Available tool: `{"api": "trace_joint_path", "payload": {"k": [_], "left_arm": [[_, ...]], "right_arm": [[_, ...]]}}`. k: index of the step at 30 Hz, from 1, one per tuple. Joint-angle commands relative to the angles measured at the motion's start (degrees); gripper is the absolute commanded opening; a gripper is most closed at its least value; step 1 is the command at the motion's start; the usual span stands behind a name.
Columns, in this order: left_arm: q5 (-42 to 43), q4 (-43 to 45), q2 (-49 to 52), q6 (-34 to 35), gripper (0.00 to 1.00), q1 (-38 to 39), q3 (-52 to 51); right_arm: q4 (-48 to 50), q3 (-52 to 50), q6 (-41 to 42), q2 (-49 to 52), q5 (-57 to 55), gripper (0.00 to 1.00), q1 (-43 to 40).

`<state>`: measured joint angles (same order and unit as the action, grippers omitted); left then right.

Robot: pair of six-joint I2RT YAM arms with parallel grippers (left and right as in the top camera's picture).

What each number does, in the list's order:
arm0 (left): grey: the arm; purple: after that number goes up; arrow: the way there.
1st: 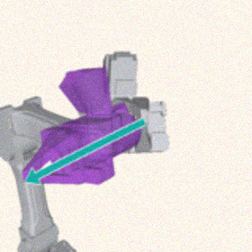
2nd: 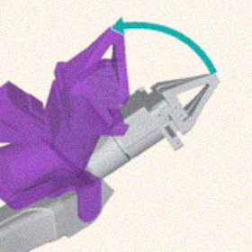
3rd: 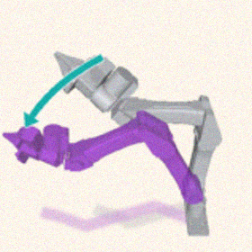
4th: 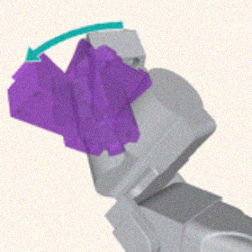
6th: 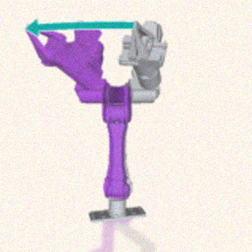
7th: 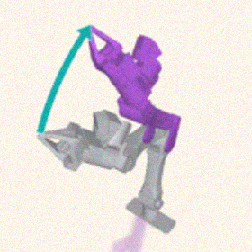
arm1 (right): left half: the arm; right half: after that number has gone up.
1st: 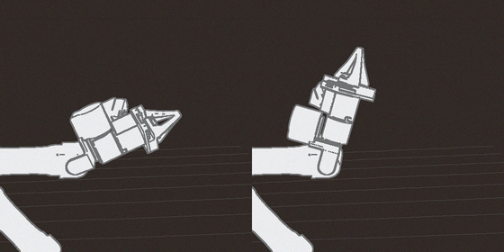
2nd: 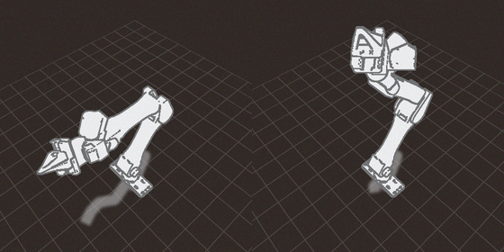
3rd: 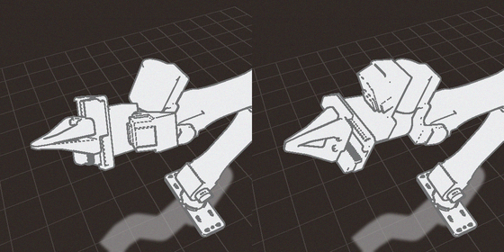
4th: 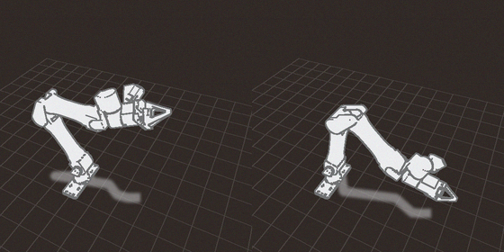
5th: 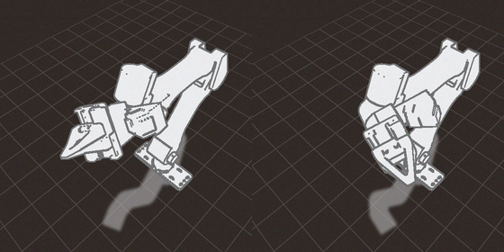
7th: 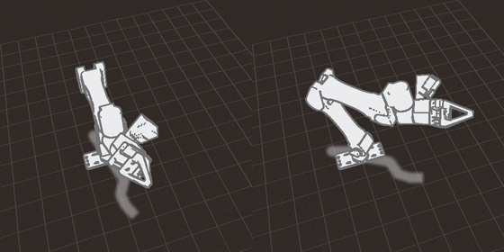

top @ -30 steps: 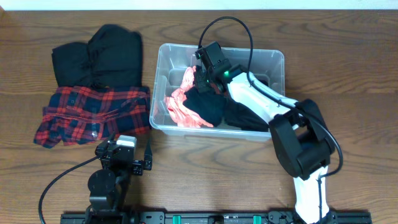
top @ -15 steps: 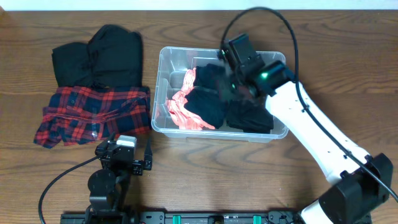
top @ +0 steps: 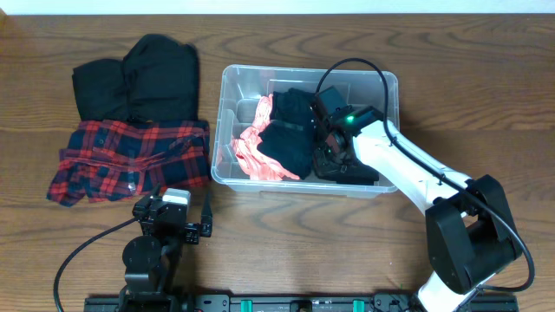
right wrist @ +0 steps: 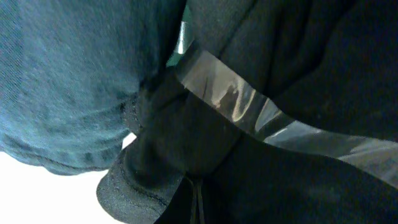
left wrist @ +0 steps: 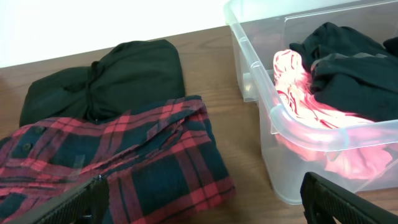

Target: Pack container

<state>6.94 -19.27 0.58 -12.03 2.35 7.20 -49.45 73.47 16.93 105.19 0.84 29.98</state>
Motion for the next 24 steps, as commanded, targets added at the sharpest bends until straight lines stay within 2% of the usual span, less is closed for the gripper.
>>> {"api": "trace_joint_path", "payload": {"k": [1, 2, 3, 8, 11, 18, 24], "left_arm": [[0.1, -0.3, -0.4, 0.3, 0.98, -0.2, -1.2], [0.1, -0.3, -0.4, 0.3, 0.98, -0.2, -1.2], [0.1, -0.3, -0.4, 0.3, 0.98, -0.2, -1.2], [0.1, -0.3, -0.4, 0.3, 0.98, -0.2, -1.2], [0.1, -0.3, -0.4, 0.3, 0.98, -0.2, -1.2], [0.1, -0.3, -0.4, 0.3, 0.98, -0.2, -1.2], [0.1, -0.3, -0.4, 0.3, 0.98, -0.2, -1.2]], "right_arm": [[0.2, 2.2, 0.8, 0.0, -1.9, 0.03, -1.9], [-0.5, 3.6, 0.8, -0.7, -1.9, 0.05, -2.0], [-1.2, 5.2, 0.8, -1.7, -1.9, 0.11, -2.3], [-4.2, 13.1, 0.8, -8.8, -1.9, 0.63, -5.2], [-4.6, 15.3, 0.2, -14.1, -2.2, 0.85, -8.8], [-7.1, 15.5, 0.2, -25.5, -3.9, 0.97, -22.1], [-13.5, 15.5, 0.2, -33.0, -3.9, 0.99, -32.8]]}}
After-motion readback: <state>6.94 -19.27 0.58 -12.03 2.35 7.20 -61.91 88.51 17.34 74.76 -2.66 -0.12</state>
